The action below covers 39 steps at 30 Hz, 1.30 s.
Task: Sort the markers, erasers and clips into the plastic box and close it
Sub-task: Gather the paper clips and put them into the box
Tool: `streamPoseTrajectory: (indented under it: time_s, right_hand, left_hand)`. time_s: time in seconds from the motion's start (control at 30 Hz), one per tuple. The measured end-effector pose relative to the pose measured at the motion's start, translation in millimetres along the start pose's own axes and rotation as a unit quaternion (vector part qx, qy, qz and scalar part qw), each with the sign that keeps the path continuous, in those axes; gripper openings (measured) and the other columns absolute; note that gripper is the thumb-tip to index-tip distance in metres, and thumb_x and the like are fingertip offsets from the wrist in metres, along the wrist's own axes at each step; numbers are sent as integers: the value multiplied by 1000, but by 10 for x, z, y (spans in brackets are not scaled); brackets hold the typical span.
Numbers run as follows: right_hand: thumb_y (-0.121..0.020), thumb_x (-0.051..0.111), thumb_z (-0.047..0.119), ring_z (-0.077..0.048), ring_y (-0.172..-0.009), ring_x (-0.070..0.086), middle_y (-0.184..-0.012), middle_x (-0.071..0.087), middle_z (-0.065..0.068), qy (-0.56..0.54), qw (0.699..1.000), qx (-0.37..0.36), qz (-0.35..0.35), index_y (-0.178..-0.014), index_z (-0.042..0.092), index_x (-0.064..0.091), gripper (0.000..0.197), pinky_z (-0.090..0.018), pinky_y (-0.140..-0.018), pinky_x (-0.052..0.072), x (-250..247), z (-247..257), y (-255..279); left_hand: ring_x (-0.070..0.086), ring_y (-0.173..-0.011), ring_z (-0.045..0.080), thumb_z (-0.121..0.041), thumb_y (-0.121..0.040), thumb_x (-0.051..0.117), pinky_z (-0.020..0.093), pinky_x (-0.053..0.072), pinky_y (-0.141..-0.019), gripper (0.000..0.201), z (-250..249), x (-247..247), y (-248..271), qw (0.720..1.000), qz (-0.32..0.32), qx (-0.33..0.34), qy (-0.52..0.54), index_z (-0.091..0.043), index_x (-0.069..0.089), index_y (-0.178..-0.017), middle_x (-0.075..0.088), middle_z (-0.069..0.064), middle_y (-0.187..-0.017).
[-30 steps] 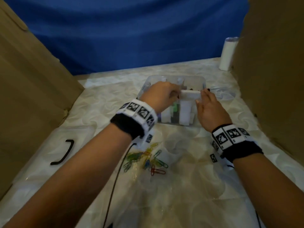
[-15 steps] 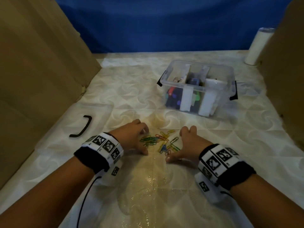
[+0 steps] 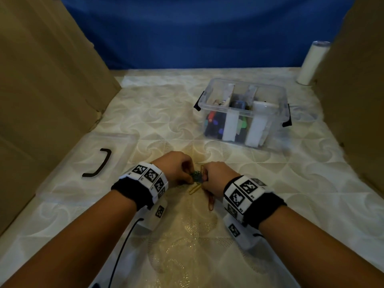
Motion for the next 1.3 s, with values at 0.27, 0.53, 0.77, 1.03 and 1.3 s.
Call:
streamPoseTrajectory:
  time_s: [0.27, 0.53, 0.77, 1.03, 1.3]
  right_hand:
    - [-83, 63, 14, -27, -95, 65, -102, 67, -13, -14, 1000, 26, -9, -93, 8, 64, 12, -29, -71, 48, -80, -91, -25]
    - [-84, 65, -1, -9, -59, 69, -76, 70, -9, -423, 905, 50, -2, -82, 5, 68, 8, -18, -61, 58, -480, -665, 284]
    - [-83, 63, -6, -10, -56, 68, -74, 66, -11, -398, 877, 9, -268, -78, 6, 64, 13, -26, -66, 61, -1848, -1035, 278]
    - [-88, 55, 3, -31, -106, 62, -113, 69, -14, 74, 981, 76, -163, -99, 6, 74, 22, -33, -91, 47, -1943, -1019, -374]
    - [-92, 46, 13, -35, -102, 62, -112, 67, -16, 1, 930, 49, -365, -110, 10, 67, 28, -40, -90, 50, -1975, -1338, 1]
  left_hand:
    - [63, -76, 13, -26, -73, 77, 28, 54, -75, 20, -21, -3, 45, 999, -9, 22, -28, -17, 72, -90, 66, -4, -80]
    - [63, -74, 11, -25, -72, 79, 29, 55, -76, 18, 32, -16, 104, 1000, -7, 24, 15, -17, 71, -86, 67, -4, -77]
    - [60, -60, -3, -21, -74, 78, 13, 51, -63, 11, 24, -147, 161, 996, -31, 33, 76, -20, 71, -83, 68, -7, -71]
    - [60, -53, -3, -20, -76, 77, 17, 54, -58, 8, -66, -222, 255, 992, -39, 36, 111, -21, 71, -81, 66, -11, -67]
    - [64, -59, 8, -17, -76, 77, 22, 57, -58, 9, -322, -408, 244, 987, -48, 46, 145, -18, 71, -82, 67, -1, -71]
Point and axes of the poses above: each hand's wrist, its own y-axis away from the middle knuckle, its own x-axis out of the palm, z = x × y, the point moved 6 cm from there along -y, towards the middle knuckle
